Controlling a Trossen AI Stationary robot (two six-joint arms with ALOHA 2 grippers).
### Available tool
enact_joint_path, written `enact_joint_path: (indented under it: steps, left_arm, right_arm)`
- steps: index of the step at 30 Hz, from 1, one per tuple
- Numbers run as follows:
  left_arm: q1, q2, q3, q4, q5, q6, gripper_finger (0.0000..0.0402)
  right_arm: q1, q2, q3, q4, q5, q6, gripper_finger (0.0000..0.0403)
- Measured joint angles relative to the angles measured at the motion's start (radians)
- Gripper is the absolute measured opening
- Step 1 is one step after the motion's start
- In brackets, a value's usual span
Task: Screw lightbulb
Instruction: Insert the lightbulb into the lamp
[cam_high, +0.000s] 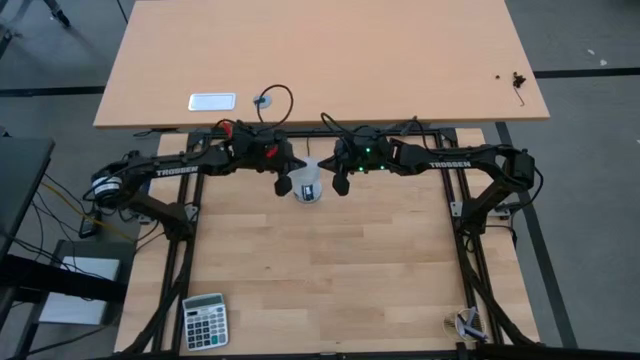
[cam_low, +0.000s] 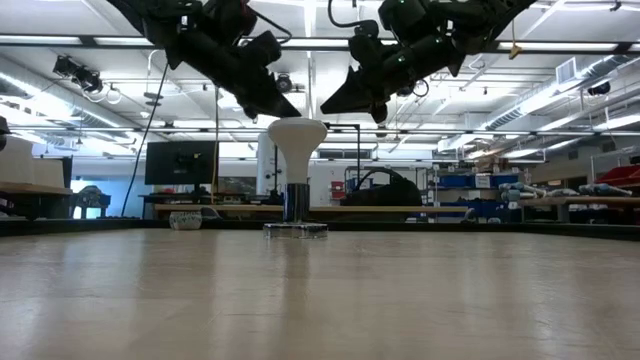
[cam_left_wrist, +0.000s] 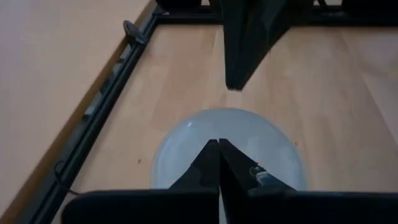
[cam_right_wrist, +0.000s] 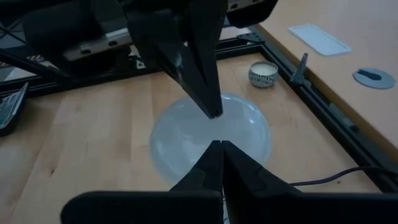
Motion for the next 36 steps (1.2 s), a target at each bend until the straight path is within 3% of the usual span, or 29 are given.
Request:
enact_joint_path:
  steps: [12, 23, 36]
  left_arm:
    - [0.000, 0.012, 0.002, -0.015, -0.049, -0.002, 0.0000]
    - [0.000, 0.012, -0.008, -0.034, -0.068, -0.008, 0.0000]
    - [-0.002, 0.016, -0.034, 0.038, -0.061, -0.021, 0.0000]
  right_arm:
    - [-0.019, 0.001, 0.000, -0.022, 0.011, 0.000, 0.0009]
    - [-0.018, 0.081, 0.003, 0.044, 0.031, 0.007, 0.0009]
    - [0.041, 0.079, -0.003, 0.018, -0.124, 0.043, 0.0009]
